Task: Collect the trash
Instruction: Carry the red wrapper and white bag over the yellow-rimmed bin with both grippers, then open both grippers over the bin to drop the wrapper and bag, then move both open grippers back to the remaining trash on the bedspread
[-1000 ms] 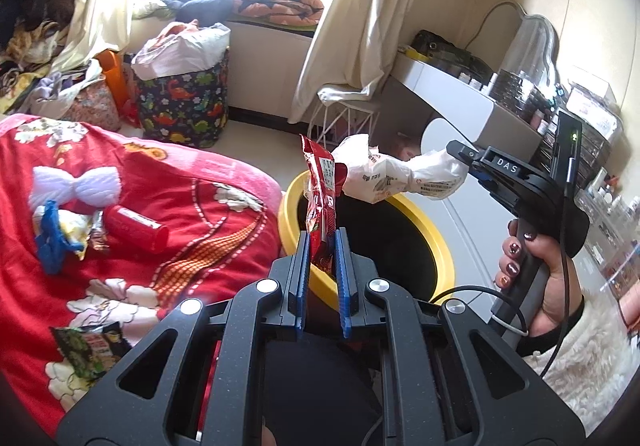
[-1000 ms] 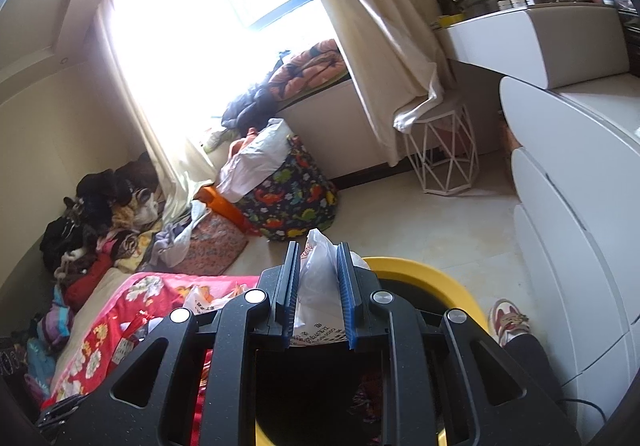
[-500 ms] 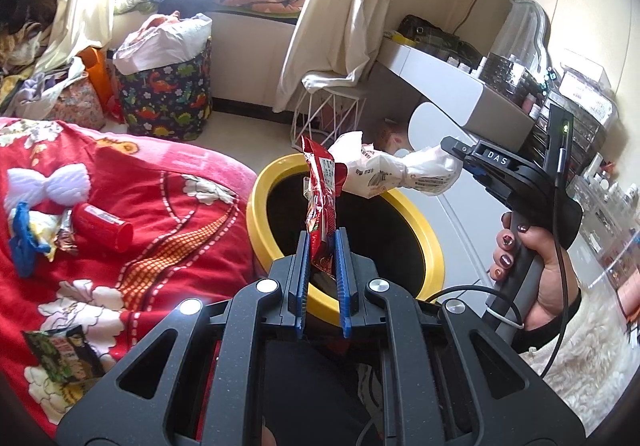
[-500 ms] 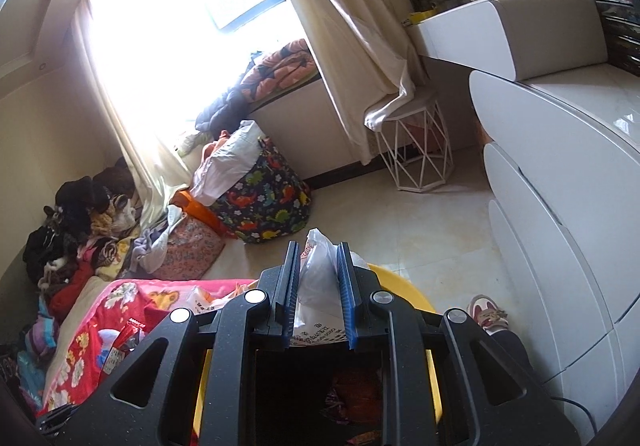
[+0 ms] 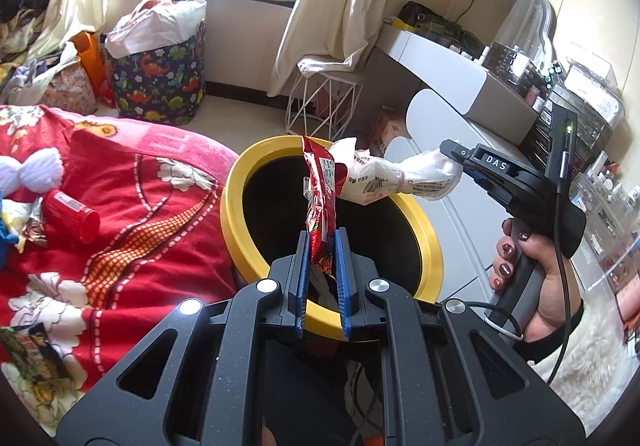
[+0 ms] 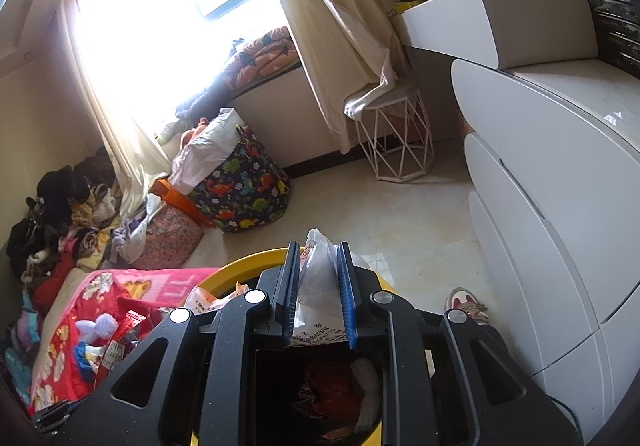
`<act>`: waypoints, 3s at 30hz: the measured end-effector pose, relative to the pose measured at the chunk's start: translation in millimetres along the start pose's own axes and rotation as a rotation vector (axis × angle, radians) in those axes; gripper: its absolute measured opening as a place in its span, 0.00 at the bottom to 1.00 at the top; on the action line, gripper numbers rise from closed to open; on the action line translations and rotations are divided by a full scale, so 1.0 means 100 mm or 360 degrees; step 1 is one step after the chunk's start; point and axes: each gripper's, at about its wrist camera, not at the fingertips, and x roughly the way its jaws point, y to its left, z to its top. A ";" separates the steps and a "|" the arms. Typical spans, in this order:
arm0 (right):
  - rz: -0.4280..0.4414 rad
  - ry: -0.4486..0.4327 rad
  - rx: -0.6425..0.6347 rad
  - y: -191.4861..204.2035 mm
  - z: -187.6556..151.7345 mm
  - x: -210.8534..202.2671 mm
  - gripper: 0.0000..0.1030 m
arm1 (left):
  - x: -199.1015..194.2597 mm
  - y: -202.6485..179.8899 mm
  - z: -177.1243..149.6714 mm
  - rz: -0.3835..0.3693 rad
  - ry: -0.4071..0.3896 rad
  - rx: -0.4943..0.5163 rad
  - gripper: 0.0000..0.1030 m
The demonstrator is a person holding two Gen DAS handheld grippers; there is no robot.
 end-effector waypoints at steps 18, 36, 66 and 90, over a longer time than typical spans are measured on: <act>-0.0064 0.0040 -0.0036 -0.08 -0.04 0.08 0.25 | 0.34 -0.10 0.11 0.0019 0.0064 0.0002 0.11; 0.0024 0.0055 -0.0016 0.11 -0.01 0.07 0.63 | 0.04 0.13 0.08 0.0198 -0.0073 -0.0112 0.90; 0.0413 0.0094 -0.0283 1.00 -0.15 -0.17 0.68 | -0.63 0.69 0.14 0.0425 -0.0315 -0.0247 0.90; 0.0673 0.0293 -0.0549 1.76 -0.62 -0.19 0.69 | -0.93 1.21 0.09 0.0574 -0.0357 -0.0373 0.90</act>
